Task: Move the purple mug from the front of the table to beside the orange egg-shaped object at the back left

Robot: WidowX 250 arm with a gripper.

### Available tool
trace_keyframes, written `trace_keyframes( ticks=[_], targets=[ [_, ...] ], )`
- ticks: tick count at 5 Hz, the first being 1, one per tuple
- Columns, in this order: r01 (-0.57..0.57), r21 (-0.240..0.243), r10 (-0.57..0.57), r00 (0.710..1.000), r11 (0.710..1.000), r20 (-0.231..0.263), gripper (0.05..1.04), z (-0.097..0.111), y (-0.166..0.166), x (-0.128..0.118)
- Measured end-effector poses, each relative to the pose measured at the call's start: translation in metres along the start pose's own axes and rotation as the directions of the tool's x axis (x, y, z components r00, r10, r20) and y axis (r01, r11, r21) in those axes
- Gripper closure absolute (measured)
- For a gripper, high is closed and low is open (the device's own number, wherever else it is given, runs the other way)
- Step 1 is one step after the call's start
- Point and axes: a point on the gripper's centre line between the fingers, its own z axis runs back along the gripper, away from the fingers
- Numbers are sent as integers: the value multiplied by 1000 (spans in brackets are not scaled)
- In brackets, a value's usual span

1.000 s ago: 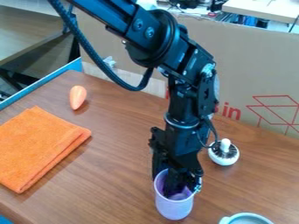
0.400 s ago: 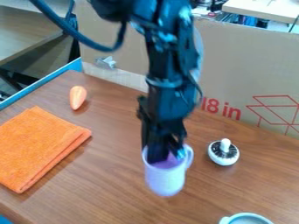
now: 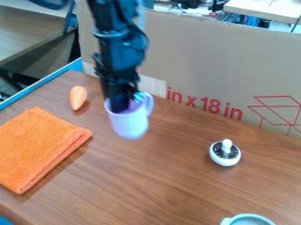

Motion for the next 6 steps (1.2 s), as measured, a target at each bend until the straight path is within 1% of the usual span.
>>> trace_keyframes(
  ticks=[1,2,3,4,5,6],
  targets=[
    [-76,28,75,996,997,41,988,4,40,-4],
    [-151,49,148,987,987,62,988,-3,72,-6],
    [-210,68,205,976,975,67,988,-12,90,1],
    [-242,77,236,969,967,70,988,-21,99,9],
    [-255,78,254,967,964,20,988,-38,108,12],
    [-289,86,291,957,954,-10,988,-52,115,16]
  ],
)
